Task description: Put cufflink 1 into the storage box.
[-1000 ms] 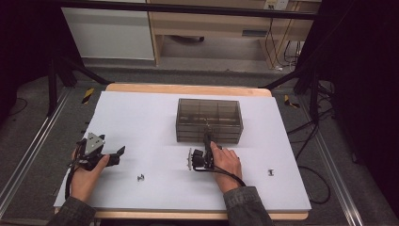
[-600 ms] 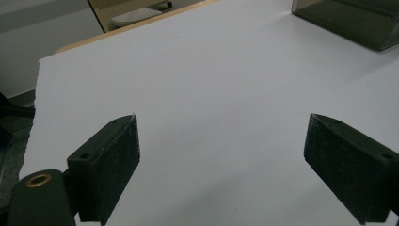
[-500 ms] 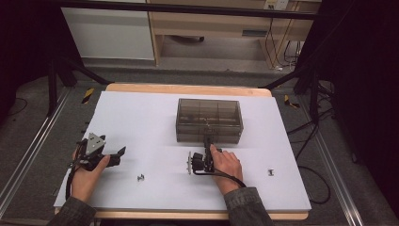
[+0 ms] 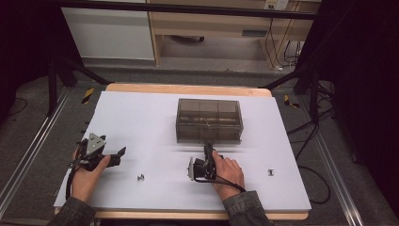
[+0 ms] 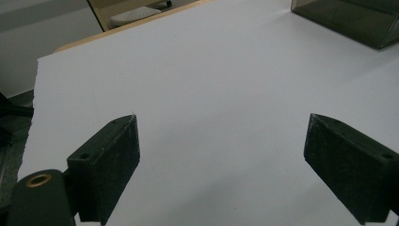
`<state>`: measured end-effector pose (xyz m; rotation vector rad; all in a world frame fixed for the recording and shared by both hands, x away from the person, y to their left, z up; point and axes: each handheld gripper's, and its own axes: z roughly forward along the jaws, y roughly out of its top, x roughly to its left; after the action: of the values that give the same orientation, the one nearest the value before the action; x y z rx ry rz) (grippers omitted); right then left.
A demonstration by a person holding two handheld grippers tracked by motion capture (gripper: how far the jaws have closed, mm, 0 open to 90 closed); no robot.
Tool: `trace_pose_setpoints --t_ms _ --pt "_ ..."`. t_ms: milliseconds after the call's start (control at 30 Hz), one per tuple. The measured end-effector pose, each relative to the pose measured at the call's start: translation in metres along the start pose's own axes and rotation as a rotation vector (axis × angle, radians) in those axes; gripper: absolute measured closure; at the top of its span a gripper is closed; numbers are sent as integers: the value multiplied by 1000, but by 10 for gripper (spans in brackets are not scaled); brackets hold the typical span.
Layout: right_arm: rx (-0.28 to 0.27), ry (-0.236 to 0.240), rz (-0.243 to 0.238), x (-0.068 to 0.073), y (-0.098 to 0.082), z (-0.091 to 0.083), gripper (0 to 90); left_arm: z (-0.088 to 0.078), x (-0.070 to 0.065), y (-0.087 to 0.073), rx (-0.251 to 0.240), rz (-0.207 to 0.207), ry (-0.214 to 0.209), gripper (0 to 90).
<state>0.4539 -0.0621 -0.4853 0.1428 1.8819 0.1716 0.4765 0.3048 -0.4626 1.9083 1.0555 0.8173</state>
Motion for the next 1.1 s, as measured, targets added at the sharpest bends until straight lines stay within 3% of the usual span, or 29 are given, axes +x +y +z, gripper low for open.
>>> trace_pose_setpoints --t_ms 167,367,467,500,533,767,833,900,933,1000,1100 --pt "-4 39 147 -11 -13 -7 745 0 -3 1 2 15 -10 109" --pt "35 91 349 -29 -50 -7 747 -1 -14 7 6 64 -36 120" --pt "32 124 480 -37 -70 -7 748 -2 -23 14 9 88 -74 121" --pt "32 124 480 -37 -70 -7 748 -2 -23 14 9 88 -74 125" --pt "28 168 566 -41 -84 -7 736 -3 -27 17 3 94 -86 135" --pt "-15 265 768 -48 -109 -5 707 2 -64 35 25 233 -203 170" --pt "-3 288 795 -47 -112 -3 692 8 -75 42 29 257 -233 182" --pt "-5 282 802 -49 -114 -4 681 11 -85 52 34 291 -237 187" --pt "-8 282 813 -50 -116 -4 682 11 -85 52 34 291 -237 194" --pt "-7 282 834 -51 -120 -5 682 17 -94 64 6 275 -278 207" --pt "-8 294 855 -52 -124 -4 665 29 -102 75 32 307 -287 226"
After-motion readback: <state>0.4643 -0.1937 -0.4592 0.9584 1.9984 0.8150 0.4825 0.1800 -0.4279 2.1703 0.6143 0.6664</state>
